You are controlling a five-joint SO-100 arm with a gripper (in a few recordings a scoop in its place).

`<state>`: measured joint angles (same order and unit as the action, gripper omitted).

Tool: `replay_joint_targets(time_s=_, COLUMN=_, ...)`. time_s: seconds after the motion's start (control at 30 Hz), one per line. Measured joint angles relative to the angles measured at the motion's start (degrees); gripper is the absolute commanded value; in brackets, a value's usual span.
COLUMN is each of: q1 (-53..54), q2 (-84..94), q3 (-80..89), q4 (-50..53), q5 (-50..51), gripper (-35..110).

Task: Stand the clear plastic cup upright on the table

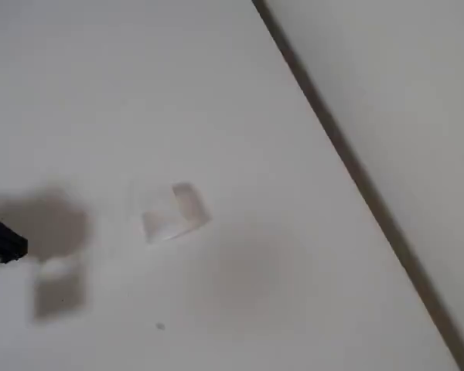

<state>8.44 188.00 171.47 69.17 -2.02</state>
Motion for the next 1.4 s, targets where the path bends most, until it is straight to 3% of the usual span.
replay_joint_targets(time_s=1.1, q1=0.0, q2=0.0, q3=0.0, q4=0.0, q5=0.0, gripper=0)
replay_joint_targets(time_s=1.3, q1=-0.1, q2=0.3, q3=0.9, q4=-2.5, q5=-0.6, gripper=18)
replay_joint_targets(time_s=1.4, q1=0.4, q2=-0.1, q3=0.9, q4=-3.9, q5=-6.2, gripper=28)
